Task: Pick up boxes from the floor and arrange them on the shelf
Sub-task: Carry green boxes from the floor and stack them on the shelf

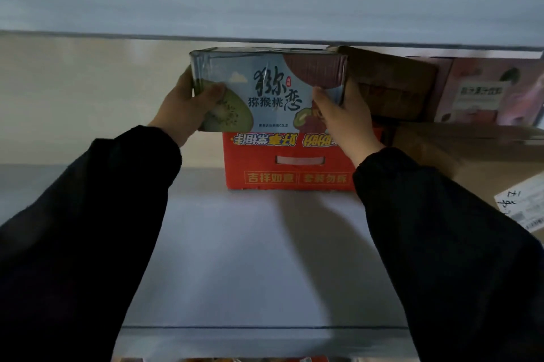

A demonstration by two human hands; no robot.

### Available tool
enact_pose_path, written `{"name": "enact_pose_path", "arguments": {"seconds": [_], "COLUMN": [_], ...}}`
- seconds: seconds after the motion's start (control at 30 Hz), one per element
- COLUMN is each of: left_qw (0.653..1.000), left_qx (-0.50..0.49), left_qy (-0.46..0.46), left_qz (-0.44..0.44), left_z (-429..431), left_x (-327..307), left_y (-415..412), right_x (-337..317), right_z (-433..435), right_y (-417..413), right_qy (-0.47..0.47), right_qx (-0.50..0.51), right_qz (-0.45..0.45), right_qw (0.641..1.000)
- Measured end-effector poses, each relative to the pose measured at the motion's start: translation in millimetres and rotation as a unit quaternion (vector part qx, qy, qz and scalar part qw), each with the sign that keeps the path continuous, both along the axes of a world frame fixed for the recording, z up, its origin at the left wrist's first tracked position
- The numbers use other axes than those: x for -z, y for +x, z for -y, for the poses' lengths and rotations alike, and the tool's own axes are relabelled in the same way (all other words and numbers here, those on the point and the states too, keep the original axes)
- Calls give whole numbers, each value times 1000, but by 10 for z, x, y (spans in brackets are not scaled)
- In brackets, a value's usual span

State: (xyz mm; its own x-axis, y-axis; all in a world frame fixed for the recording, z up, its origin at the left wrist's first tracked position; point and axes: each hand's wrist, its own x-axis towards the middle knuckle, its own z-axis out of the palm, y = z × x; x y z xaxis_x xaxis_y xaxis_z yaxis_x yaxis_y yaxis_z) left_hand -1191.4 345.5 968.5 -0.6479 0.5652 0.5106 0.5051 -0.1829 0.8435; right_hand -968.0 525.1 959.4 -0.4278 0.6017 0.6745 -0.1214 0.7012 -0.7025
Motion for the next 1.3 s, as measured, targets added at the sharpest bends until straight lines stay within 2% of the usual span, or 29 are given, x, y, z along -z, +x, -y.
{"name": "enact_pose_path", "arguments": {"seconds": [0.2, 0.4, 0.8, 0.87, 0.97, 1.03, 1.13, 1.2, 1.3], "left_qw": [988, 985, 969, 964, 956, 946, 926, 898, 841], "left_qx": [-91, -97, -127, -175, -232, -203, -127, -65, 52], "left_qy": [-90, -117, -178, -158, -33, -13, -86, -159, -204], "left_qz": [-82, -87, -119, -121, -179, -254, -346, -405, -499], "left_z": [-277, -280, -287, -199, 37, 189, 321, 332, 200], "left_x": [-120, -105, -72, -51, 36, 151, 322, 395, 557], "left_y": [-22, 2, 61, 104, 294, 500, 929, 1253, 1709], "right_x": [-76, -78, -68, -80, -91, -51, 119, 292, 597], "right_z": [-318, -369, -318, -196, 108, 332, 609, 763, 960], "right_y": [-115, -51, -6, 75, 339, 596, 1043, 1353, 1880], "right_qy": [49, 82, 47, 32, 39, 66, 135, 176, 176], "right_qx": [71, 93, 108, 85, 57, 76, 125, 152, 212], "right_qz": [67, 110, 144, 124, 117, 178, 248, 294, 360], "right_qw": [994, 986, 982, 988, 991, 979, 951, 927, 891]}}
